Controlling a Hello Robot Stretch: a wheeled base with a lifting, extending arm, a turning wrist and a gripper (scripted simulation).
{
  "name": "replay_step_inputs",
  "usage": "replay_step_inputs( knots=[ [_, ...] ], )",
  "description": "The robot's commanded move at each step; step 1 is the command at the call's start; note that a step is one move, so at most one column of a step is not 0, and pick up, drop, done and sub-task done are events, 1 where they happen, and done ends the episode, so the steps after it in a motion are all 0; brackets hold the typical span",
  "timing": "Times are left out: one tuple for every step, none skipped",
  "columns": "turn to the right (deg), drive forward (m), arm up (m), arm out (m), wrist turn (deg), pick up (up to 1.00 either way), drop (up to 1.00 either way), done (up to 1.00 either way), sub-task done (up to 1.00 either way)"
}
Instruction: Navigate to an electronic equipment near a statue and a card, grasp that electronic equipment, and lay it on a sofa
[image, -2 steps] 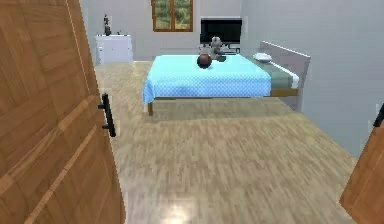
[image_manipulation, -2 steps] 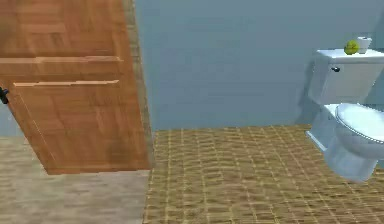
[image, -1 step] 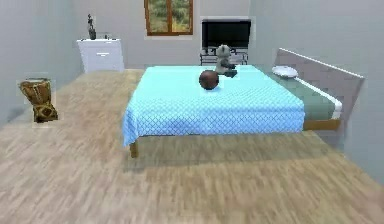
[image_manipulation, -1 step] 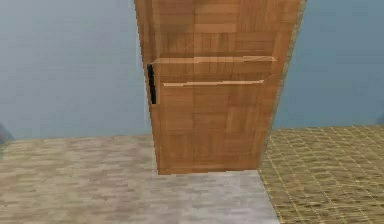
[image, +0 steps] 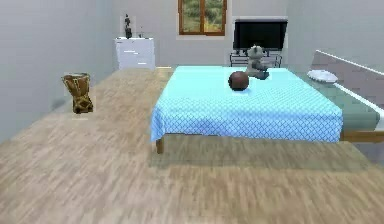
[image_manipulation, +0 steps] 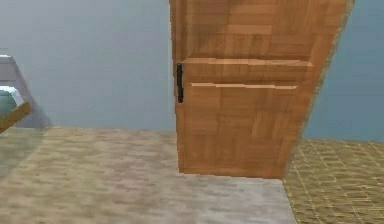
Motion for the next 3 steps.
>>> replay_step_inputs(
  knots=[
    [0.0, 0.35, 0.00, 0.00, 0.0, 0.00, 0.00, 0.00, 0.00],
    [-36.0, 0.00, 0.00, 0.00, 0.0, 0.00, 0.00, 0.00, 0.00],
    [0.0, 1.00, 0.00, 0.00, 0.0, 0.00, 0.00, 0.00, 0.00]
  ],
)
